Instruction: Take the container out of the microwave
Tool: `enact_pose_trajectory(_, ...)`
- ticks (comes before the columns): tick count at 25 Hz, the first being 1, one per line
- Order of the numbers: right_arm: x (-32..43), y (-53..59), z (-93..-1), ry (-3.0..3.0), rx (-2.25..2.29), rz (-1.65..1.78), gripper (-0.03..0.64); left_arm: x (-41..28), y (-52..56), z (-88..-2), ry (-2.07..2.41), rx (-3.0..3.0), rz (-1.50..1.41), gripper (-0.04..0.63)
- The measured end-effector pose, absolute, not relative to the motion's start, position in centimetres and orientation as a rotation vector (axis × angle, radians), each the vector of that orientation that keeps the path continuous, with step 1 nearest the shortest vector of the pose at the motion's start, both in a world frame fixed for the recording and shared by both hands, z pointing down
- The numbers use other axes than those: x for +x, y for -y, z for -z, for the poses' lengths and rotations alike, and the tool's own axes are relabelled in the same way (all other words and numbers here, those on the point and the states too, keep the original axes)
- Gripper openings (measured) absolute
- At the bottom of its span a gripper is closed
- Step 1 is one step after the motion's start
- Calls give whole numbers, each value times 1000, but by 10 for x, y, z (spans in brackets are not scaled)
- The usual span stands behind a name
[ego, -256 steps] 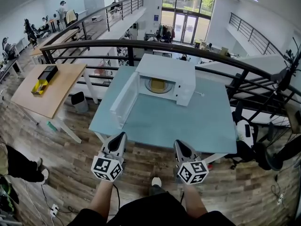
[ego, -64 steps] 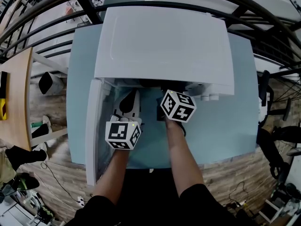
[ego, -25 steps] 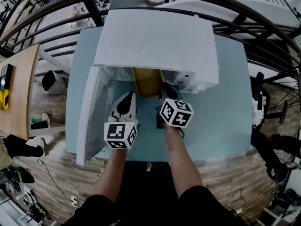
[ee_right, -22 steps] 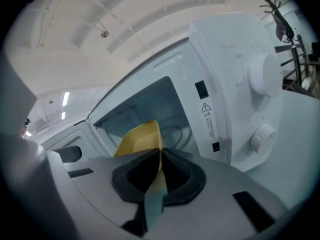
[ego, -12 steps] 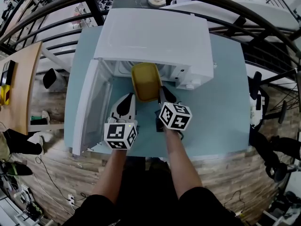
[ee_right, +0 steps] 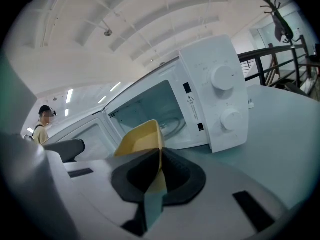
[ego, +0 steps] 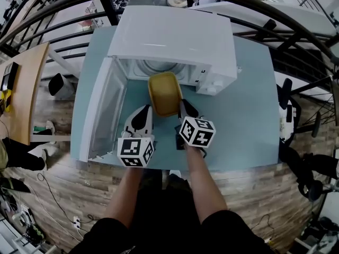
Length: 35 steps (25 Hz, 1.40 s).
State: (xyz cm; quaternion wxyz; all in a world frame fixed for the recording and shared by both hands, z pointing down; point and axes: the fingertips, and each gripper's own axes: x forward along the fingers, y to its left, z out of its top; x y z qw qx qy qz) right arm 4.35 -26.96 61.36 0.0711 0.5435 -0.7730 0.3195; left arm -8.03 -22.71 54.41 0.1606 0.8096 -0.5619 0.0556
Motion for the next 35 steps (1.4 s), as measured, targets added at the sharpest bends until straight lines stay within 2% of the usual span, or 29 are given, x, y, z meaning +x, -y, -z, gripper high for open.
enact_pose_trajectory(35,53,201,-677,2182,1580,-1043,21,-78,173,-622,1481,2256,-396,8)
